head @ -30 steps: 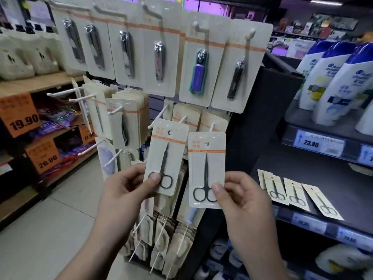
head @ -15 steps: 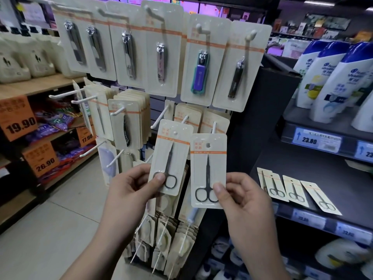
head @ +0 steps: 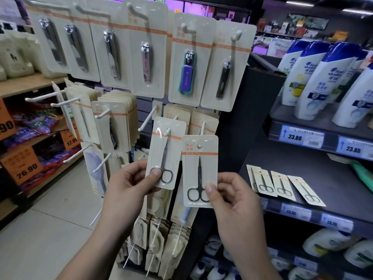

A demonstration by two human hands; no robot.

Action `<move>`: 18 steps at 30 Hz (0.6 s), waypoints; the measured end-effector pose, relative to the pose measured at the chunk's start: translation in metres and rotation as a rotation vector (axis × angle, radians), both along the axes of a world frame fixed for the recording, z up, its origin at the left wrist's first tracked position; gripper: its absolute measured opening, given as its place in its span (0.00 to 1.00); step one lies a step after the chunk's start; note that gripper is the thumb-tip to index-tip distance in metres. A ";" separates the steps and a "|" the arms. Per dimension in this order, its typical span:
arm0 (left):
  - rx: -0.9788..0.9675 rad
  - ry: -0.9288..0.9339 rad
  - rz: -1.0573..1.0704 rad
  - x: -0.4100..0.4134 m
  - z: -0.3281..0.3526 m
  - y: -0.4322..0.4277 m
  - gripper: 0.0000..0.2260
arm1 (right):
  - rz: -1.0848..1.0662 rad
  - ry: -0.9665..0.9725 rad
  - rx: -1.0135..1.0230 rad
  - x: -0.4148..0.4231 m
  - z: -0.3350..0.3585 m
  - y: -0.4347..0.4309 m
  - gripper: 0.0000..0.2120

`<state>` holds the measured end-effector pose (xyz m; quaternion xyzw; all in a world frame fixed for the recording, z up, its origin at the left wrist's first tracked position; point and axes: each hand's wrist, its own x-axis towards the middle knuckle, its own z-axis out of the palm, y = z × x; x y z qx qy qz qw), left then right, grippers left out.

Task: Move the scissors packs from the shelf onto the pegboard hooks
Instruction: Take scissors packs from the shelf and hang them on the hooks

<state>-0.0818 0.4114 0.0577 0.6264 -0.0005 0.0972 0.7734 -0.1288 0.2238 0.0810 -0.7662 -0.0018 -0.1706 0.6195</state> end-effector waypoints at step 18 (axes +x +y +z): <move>0.047 -0.022 -0.066 0.052 -0.004 -0.007 0.06 | -0.189 -0.023 -0.043 0.069 -0.007 0.002 0.04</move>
